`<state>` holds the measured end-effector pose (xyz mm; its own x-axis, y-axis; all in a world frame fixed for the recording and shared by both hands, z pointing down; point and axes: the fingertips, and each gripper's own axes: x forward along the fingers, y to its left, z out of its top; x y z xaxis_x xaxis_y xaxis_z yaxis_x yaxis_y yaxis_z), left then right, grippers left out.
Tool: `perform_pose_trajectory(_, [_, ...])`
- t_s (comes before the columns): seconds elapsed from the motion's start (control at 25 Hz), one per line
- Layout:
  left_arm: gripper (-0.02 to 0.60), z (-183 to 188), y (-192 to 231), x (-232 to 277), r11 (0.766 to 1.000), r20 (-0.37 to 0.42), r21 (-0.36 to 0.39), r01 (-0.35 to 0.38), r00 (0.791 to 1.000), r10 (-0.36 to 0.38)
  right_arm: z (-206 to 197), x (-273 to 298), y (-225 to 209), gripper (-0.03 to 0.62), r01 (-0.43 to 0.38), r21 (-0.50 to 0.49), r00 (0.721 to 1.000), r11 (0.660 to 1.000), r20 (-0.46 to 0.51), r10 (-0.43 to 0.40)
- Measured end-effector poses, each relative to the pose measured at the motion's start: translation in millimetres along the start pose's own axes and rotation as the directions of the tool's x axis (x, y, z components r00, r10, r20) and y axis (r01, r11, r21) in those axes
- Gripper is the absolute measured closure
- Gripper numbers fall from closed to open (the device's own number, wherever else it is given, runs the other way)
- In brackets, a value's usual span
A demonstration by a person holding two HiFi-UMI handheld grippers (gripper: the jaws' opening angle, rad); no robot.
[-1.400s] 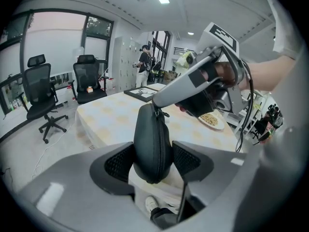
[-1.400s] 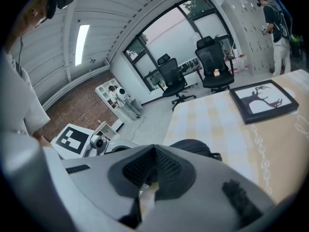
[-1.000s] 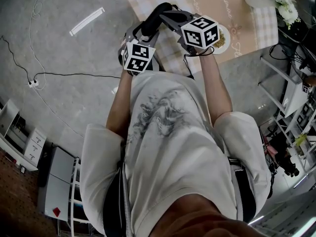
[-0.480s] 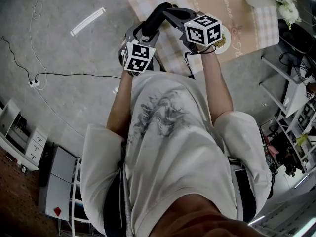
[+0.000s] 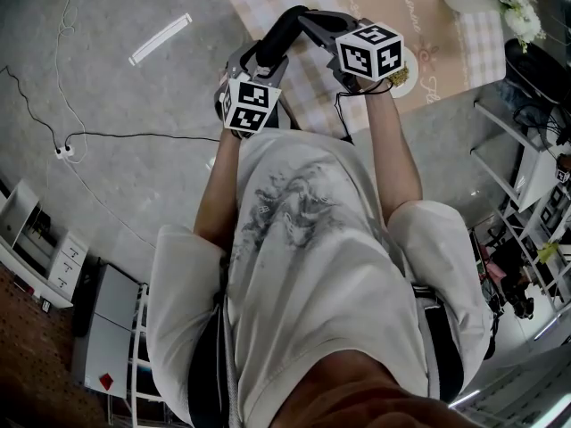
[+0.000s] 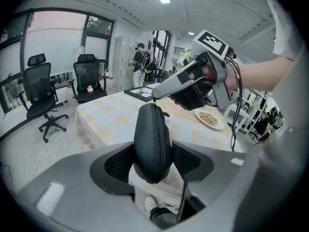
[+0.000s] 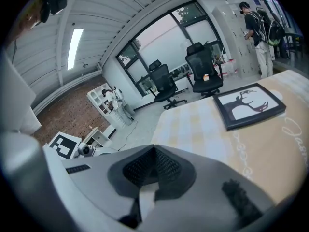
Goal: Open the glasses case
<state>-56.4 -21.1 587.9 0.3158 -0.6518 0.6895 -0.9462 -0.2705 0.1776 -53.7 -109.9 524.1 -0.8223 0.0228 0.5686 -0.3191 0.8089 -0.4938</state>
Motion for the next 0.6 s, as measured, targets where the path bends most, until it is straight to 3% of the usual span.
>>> perform_pose_trajectory(0.6, [0.318,-0.7,0.4,0.2,1.0,0.0,-0.007,0.002,1.0,-0.002,5.2,-1.4,-17.0,0.577,0.035,0.003,0.999,0.999,0.009,-0.035])
